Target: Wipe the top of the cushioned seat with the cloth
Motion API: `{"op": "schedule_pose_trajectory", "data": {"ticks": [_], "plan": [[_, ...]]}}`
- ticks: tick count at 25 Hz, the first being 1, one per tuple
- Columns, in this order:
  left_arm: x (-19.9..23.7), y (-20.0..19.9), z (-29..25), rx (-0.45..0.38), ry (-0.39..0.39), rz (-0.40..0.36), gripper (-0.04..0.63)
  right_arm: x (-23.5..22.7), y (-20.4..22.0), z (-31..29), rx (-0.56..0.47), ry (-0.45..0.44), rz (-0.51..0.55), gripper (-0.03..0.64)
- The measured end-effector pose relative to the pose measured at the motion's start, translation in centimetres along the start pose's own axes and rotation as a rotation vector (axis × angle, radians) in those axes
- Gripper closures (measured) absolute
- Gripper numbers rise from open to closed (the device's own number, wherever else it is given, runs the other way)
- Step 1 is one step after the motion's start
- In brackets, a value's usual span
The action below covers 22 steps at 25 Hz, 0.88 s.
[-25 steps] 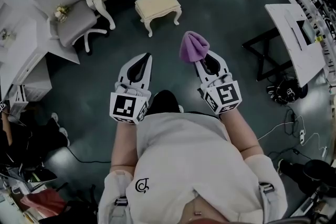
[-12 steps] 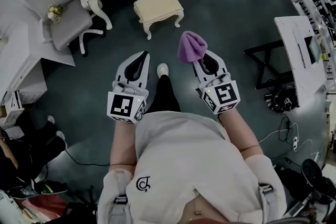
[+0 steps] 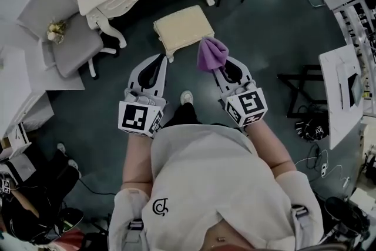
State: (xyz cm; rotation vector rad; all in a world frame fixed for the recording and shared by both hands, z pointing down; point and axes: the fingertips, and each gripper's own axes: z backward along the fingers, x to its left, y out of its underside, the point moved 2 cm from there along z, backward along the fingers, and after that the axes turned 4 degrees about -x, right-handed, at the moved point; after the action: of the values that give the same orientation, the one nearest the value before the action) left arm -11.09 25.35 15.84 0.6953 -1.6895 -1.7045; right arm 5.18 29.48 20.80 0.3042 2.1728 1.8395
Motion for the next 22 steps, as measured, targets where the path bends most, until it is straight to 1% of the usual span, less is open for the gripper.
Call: {"op": "schedule_pose_trajectory", "data": {"ticks": [4,7,11,13,17,19,22], "plan": [[4.6,-0.2,-3.2,-0.019,-0.043,0.007,0.581,-2.0,-0.7,-6.0,0.016,-0.024,-0.006,0.54],[7.0,0.8,-4.4,-0.006,-0.084,0.017,0.581,-3.0,-0.2,-9.6,0.046,-0.063,0.005,0.54],[9.6,2.6,-5.7,0.044,-0.175,0.008,0.581,-4.2,0.8,-14.4,0.09,-0.153,0.021,0.54],[10.7,3.5,-6.8,0.058,-0.22,0.018,0.581,-5.2,1.4,-16.9,0.11,-0.197,0.023,0.54],[12.6,5.2,-9.7,0.063,-0.297,0.019,0.581,-7.3,2.8,-21.6,0.156,-0.282,0.015,0.538],[13.7,6.2,-11.3,0.07,-0.346,0.021,0.581,-8.3,3.8,-23.9,0.193,-0.332,0.017,0.538],[15.0,8.2,-13.3,0.071,-0.427,0.044,0.581,-9.8,5.8,-26.8,0.258,-0.418,0.023,0.538]]}}
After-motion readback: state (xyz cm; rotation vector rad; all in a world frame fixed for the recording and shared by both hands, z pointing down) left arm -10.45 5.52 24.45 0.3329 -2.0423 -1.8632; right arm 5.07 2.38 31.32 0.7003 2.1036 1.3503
